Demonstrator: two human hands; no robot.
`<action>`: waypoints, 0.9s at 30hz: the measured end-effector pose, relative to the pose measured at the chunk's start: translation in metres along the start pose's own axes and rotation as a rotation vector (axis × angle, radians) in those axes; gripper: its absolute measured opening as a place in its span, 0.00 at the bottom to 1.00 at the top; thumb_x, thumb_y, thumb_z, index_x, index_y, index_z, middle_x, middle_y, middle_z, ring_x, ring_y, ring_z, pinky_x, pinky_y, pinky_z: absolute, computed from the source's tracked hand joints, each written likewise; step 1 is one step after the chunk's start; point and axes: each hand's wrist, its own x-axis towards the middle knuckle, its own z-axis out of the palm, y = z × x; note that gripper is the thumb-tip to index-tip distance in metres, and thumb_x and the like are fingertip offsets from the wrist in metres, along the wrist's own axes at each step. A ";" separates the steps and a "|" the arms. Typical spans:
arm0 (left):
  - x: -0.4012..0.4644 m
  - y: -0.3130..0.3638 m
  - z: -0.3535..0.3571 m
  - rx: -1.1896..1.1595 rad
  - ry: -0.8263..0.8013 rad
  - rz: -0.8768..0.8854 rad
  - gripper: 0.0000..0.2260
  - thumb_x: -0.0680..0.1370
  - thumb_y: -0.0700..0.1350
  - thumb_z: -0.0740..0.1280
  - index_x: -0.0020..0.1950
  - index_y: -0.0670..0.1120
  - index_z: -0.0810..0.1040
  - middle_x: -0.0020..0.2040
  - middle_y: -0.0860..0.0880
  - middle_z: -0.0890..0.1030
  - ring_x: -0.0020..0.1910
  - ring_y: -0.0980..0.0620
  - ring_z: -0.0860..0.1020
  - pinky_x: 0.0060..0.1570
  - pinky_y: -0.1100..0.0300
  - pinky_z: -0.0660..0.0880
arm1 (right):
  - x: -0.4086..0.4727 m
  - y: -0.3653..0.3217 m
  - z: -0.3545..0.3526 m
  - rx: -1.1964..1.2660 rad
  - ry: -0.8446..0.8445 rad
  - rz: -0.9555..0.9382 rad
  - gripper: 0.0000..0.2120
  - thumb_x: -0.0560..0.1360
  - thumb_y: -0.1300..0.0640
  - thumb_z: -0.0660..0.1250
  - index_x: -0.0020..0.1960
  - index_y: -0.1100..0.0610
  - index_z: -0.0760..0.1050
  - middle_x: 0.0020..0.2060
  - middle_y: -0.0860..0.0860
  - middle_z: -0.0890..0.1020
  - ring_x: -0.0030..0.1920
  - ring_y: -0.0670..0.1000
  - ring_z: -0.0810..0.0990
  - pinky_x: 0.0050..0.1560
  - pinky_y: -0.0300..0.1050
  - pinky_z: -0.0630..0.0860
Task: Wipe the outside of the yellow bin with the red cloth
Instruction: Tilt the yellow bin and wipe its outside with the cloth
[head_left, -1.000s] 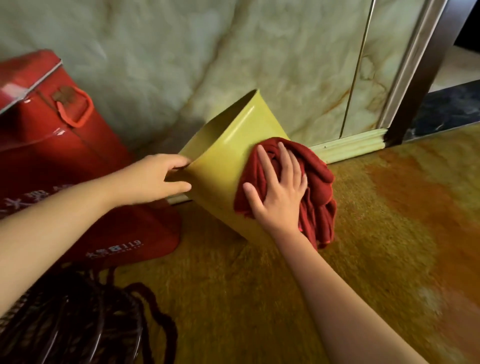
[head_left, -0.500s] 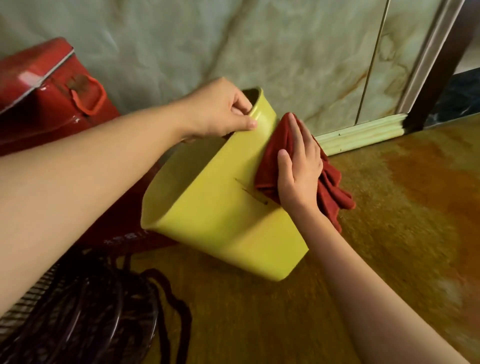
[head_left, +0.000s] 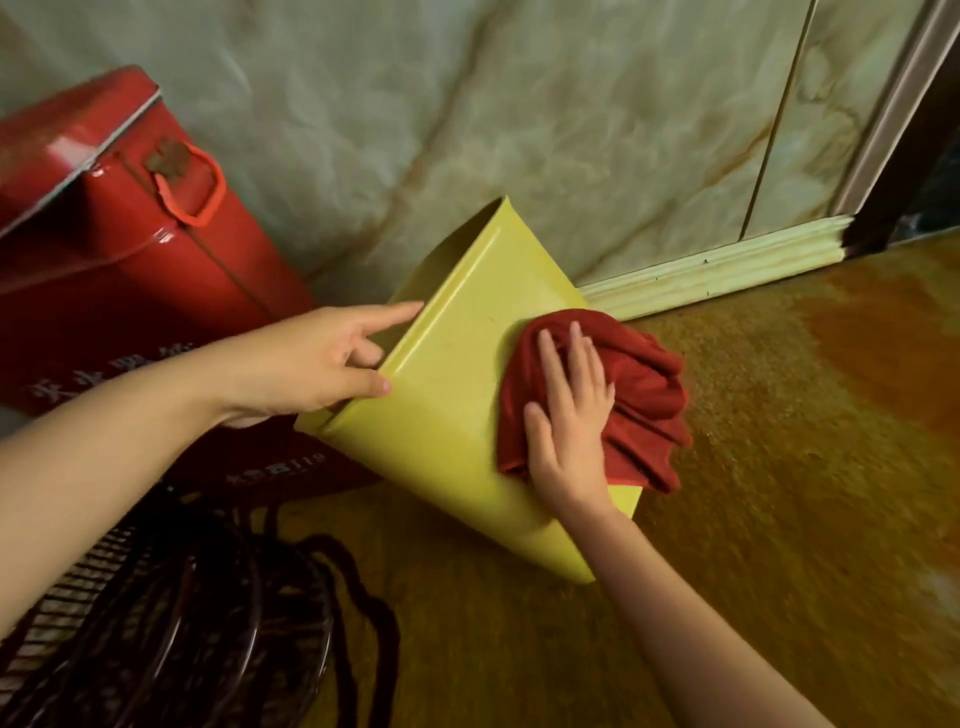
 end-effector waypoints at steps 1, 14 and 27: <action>-0.001 0.001 -0.001 -0.024 -0.007 -0.001 0.32 0.73 0.32 0.63 0.65 0.63 0.61 0.43 0.42 0.85 0.38 0.49 0.76 0.37 0.60 0.73 | -0.004 -0.009 0.005 0.010 -0.025 -0.058 0.26 0.75 0.47 0.49 0.72 0.44 0.51 0.75 0.49 0.51 0.76 0.49 0.45 0.72 0.60 0.40; 0.004 -0.009 -0.011 -0.048 0.003 -0.052 0.30 0.73 0.33 0.63 0.70 0.54 0.60 0.40 0.30 0.76 0.26 0.59 0.70 0.25 0.70 0.65 | 0.011 0.028 0.000 -0.169 0.020 0.244 0.28 0.73 0.38 0.46 0.73 0.38 0.50 0.77 0.48 0.50 0.76 0.50 0.44 0.71 0.69 0.47; 0.009 -0.011 -0.011 -0.141 -0.084 -0.024 0.30 0.72 0.36 0.64 0.68 0.59 0.62 0.38 0.48 0.86 0.34 0.59 0.80 0.30 0.71 0.73 | 0.058 0.004 -0.007 -0.417 -0.056 -0.101 0.28 0.73 0.35 0.48 0.72 0.36 0.47 0.76 0.50 0.53 0.76 0.53 0.49 0.65 0.70 0.57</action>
